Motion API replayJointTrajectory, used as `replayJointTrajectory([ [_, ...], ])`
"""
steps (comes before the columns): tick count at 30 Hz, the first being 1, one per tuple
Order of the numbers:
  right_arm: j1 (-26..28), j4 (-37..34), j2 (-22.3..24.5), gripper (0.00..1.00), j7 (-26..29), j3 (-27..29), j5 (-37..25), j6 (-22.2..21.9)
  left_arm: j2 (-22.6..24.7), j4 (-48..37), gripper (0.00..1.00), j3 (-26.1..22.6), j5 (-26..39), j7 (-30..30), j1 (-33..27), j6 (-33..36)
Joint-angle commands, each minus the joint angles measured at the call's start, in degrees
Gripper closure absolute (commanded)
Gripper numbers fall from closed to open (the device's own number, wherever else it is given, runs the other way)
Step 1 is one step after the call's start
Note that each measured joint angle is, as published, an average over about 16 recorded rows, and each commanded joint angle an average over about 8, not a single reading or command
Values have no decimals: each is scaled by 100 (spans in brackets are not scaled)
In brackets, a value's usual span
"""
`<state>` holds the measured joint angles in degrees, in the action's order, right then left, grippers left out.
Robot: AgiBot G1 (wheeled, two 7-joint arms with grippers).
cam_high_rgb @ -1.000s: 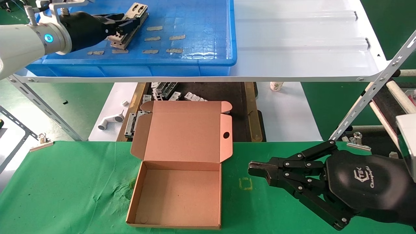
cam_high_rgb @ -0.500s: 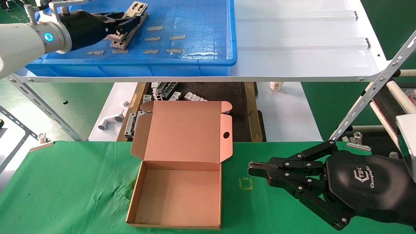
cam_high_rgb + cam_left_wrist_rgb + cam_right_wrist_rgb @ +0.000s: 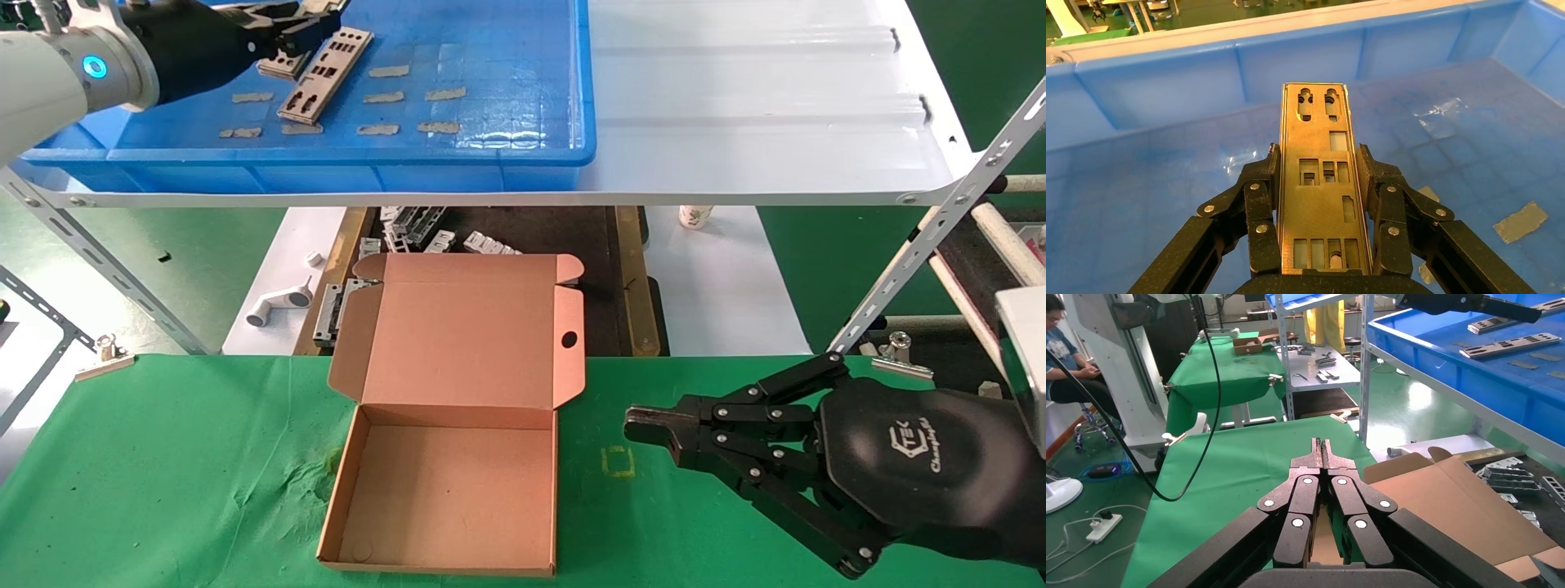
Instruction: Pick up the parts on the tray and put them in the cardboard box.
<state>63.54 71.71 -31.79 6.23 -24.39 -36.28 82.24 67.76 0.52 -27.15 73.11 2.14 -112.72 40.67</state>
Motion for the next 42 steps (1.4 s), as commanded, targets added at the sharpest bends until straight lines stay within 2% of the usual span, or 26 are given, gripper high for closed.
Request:
replayJointTrajectory([
  [1,0,0,0,100,0,0,0,0,-22,8,100,7,-10,-3,-24,50],
  [17,0,0,0,100,0,0,0,0,118,-100,99,-26,36,-11,119,-188],
  [19,0,0,0,100,0,0,0,0,132,-100,93,-30,43,-6,132,-218],
  [22,0,0,0,100,0,0,0,0,147,-99,79,-41,57,1,148,-239],
  [26,0,0,0,100,0,0,0,0,149,-97,56,-56,80,14,160,-230],
  [31,0,0,0,100,0,0,0,0,134,-91,20,-73,103,32,158,-210],
  [34,0,0,0,100,0,0,0,0,123,-82,4,-78,111,40,154,-197],
  [37,0,0,0,100,0,0,0,0,115,-73,0,-81,115,43,151,-179],
  [42,0,0,0,100,0,0,0,0,107,-65,0,-84,118,50,152,-149],
])
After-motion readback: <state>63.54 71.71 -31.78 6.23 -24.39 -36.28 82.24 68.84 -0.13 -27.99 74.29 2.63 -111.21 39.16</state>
